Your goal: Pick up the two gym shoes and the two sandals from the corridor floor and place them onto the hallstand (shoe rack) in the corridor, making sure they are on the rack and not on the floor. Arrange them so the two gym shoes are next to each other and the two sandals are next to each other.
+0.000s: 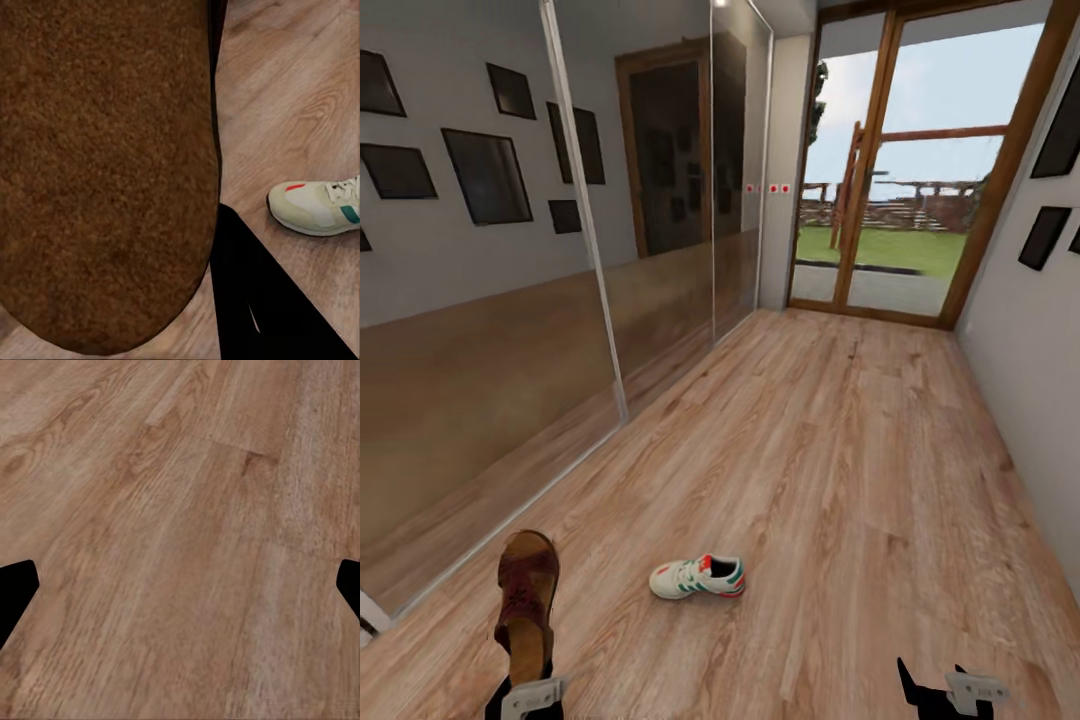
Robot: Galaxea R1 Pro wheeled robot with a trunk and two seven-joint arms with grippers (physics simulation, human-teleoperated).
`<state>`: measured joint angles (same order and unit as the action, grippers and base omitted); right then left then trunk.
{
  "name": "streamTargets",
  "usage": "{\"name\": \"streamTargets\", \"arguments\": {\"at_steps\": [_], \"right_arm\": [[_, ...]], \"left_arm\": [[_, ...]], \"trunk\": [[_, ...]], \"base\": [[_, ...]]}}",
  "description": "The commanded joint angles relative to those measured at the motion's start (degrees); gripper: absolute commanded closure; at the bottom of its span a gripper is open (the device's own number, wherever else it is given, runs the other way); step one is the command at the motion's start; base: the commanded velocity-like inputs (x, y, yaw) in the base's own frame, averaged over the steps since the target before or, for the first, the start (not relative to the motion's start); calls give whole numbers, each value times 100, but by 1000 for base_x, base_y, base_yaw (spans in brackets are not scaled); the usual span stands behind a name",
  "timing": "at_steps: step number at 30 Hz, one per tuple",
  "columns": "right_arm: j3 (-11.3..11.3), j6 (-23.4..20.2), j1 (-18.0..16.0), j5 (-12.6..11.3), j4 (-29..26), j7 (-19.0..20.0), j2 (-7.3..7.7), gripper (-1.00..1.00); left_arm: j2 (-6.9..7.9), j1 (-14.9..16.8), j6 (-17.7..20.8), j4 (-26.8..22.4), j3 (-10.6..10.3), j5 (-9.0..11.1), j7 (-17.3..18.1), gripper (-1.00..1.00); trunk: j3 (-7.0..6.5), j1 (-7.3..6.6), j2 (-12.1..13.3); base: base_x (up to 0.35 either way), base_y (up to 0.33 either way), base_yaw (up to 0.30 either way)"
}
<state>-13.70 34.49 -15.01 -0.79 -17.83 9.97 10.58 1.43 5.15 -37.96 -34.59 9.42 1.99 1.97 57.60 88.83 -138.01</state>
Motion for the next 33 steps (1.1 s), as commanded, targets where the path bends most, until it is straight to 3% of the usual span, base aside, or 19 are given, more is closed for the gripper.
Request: {"name": "streamTargets", "arguments": {"at_steps": [1,22,33], "right_arm": [[-44,14,-2,-8,4,58,-2,-100],[-45,14,-2,-12,7,40,-3,-100],[-51,14,-2,-17,-26,48,8,-100]], "left_arm": [[-1,1,-33,5,6,1,13,100],[-55,-14,-98,5,-8,-16,13,100],[-52,-14,-97,5,-2,-9,10,100]], "trunk": [[5,-1,-2],[5,-1,-2],[5,-1,-2]], "base": [[0,0,278],[0,0,275],[0,0,34]]}}
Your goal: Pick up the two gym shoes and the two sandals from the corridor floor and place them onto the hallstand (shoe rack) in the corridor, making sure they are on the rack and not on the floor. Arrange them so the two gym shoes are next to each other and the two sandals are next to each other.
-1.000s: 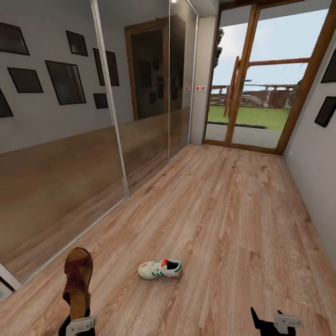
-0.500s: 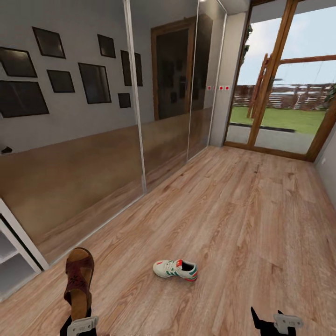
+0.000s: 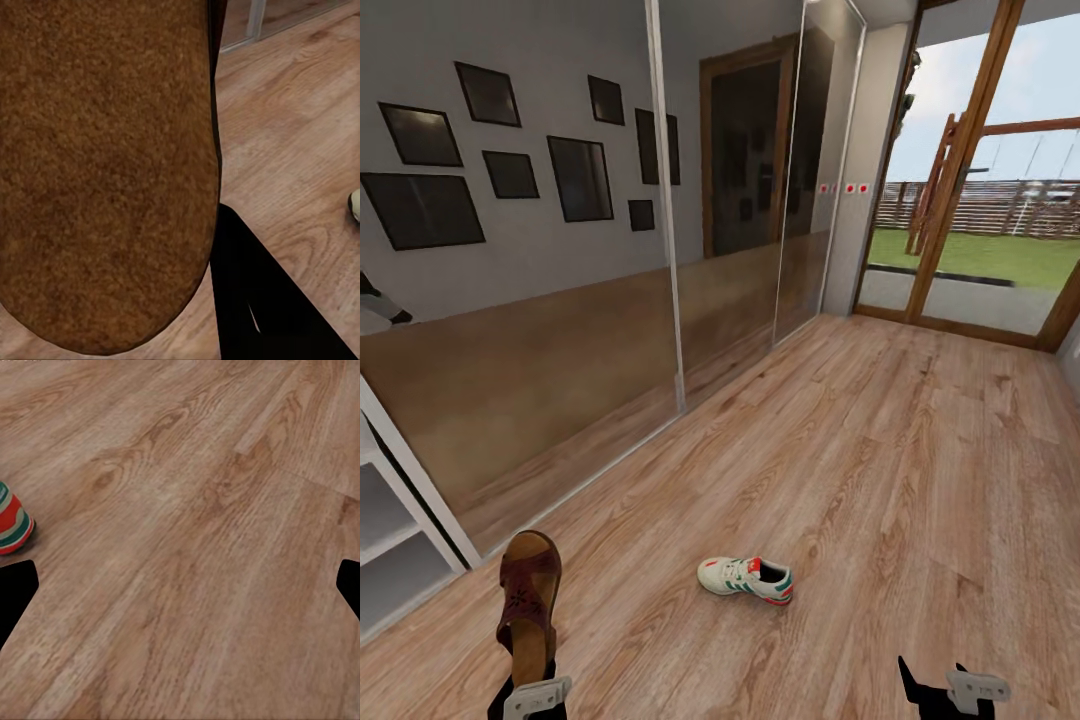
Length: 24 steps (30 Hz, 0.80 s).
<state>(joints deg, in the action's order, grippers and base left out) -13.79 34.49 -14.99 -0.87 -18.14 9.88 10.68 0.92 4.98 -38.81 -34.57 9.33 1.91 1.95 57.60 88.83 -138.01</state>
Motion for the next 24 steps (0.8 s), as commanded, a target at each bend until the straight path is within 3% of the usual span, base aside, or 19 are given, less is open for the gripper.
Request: {"name": "streamTargets", "arguments": {"at_steps": [1,8,16,24], "right_arm": [[-43,14,-4,-9,5,58,0,-100],[-45,7,-4,-14,4,58,-2,-100],[-49,6,-4,-10,4,58,-3,-100],[-41,10,-4,-9,7,58,-4,-100]], "left_arm": [[6,3,-12,3,10,0,10,100],[25,3,-15,-7,9,3,10,100],[3,3,-15,-6,8,-5,10,100],[-5,3,-20,-6,6,-12,9,100]], "trunk": [[5,-1,-2],[5,-1,-2],[5,-1,-2],[5,-1,-2]], "base": [[0,0,1],[0,0,46],[46,-12,243],[231,-144,276]]}}
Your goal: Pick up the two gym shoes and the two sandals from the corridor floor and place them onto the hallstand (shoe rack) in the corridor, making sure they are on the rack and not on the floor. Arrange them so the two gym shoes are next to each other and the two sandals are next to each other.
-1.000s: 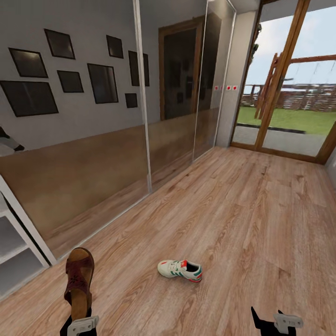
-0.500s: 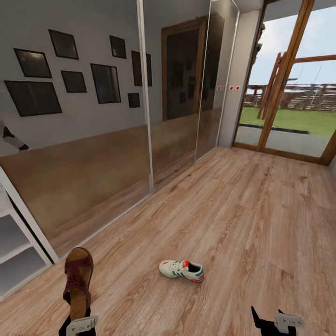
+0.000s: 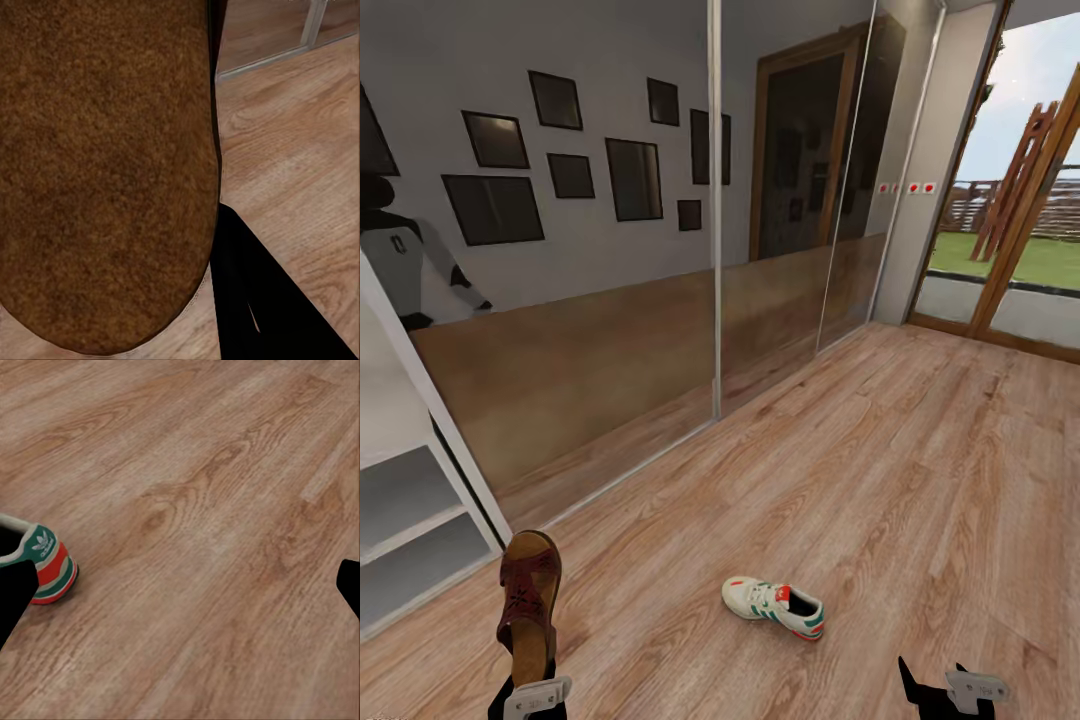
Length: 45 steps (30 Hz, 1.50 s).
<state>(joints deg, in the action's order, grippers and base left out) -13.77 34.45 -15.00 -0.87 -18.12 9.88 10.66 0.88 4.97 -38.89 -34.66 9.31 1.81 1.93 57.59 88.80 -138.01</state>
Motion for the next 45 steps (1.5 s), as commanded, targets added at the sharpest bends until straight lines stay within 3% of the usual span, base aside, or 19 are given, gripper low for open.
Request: {"name": "streamTargets", "arguments": {"at_steps": [1,11,23,45], "right_arm": [[-42,12,-3,-10,6,56,-3,-100],[-38,9,-3,-1,12,49,-11,-100],[-38,9,-3,-1,19,49,-11,-100],[-38,9,-3,-1,19,49,-11,-100]], "left_arm": [[-1,4,-12,3,8,-1,12,100],[0,4,-7,3,9,10,10,100],[-8,4,-14,3,9,-2,10,100],[-9,4,-14,3,9,3,10,100]], "trunk": [[5,1,-2],[11,1,-2],[38,1,-2],[87,1,-2]], "base": [[251,-165,278],[226,-146,279],[11,-30,279],[0,-251,279]]}}
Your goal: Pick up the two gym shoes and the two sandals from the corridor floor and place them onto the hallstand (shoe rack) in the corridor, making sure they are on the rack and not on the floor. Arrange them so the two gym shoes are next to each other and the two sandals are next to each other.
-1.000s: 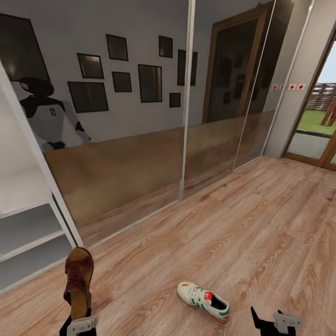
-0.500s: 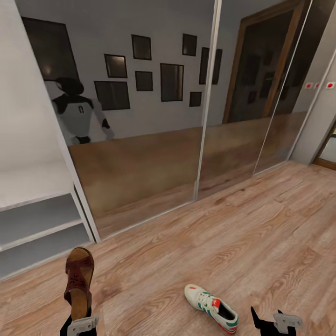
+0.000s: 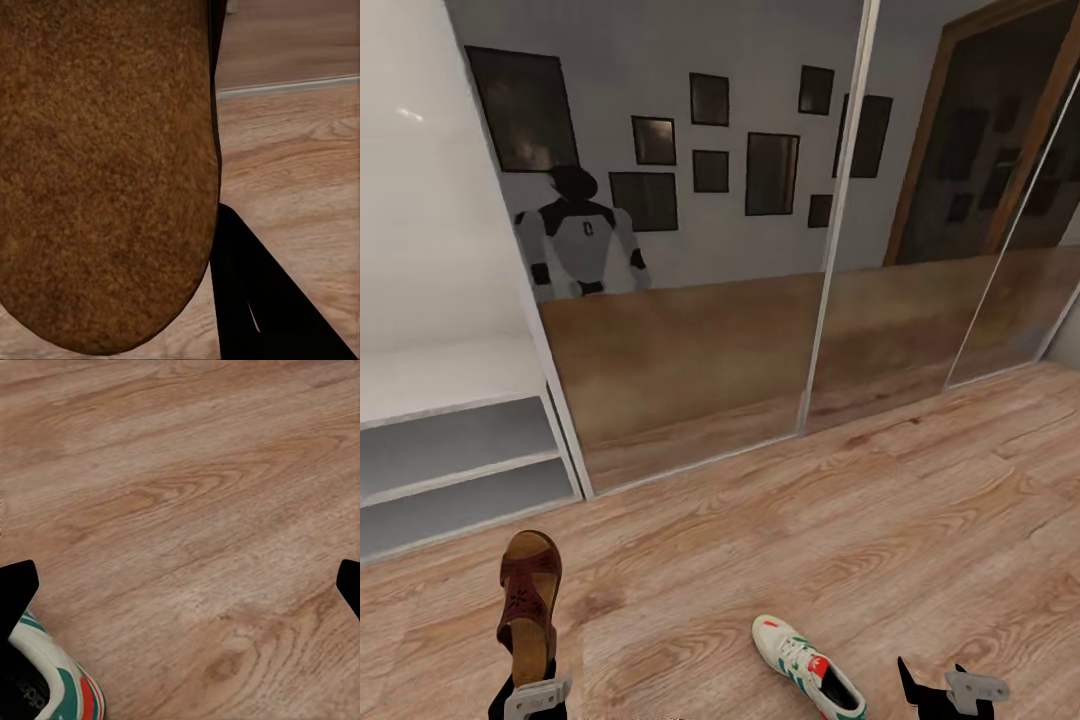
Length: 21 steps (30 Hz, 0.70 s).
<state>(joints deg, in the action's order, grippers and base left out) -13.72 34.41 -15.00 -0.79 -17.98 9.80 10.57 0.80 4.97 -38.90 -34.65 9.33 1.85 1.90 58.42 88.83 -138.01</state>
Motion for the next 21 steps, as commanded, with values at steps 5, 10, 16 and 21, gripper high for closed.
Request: {"name": "streamTargets", "arguments": {"at_steps": [5,10,16,21], "right_arm": [[-43,13,-3,-9,5,57,-3,-100],[-43,13,-3,-9,5,57,-3,-100],[-43,13,-3,-9,5,57,-3,-100],[-43,13,-3,-9,-2,63,-3,-100]], "left_arm": [[-1,4,-12,2,8,-1,12,100],[-1,4,-12,2,8,-6,12,100],[-1,4,-19,2,8,-17,13,100],[-8,4,-14,2,0,-25,12,100]], "trunk": [[16,-1,-2],[27,-1,-2],[41,-1,-2],[52,-1,-2]], "base": [[0,-131,279],[-47,-49,279],[-206,-142,279],[-238,-172,279]]}}
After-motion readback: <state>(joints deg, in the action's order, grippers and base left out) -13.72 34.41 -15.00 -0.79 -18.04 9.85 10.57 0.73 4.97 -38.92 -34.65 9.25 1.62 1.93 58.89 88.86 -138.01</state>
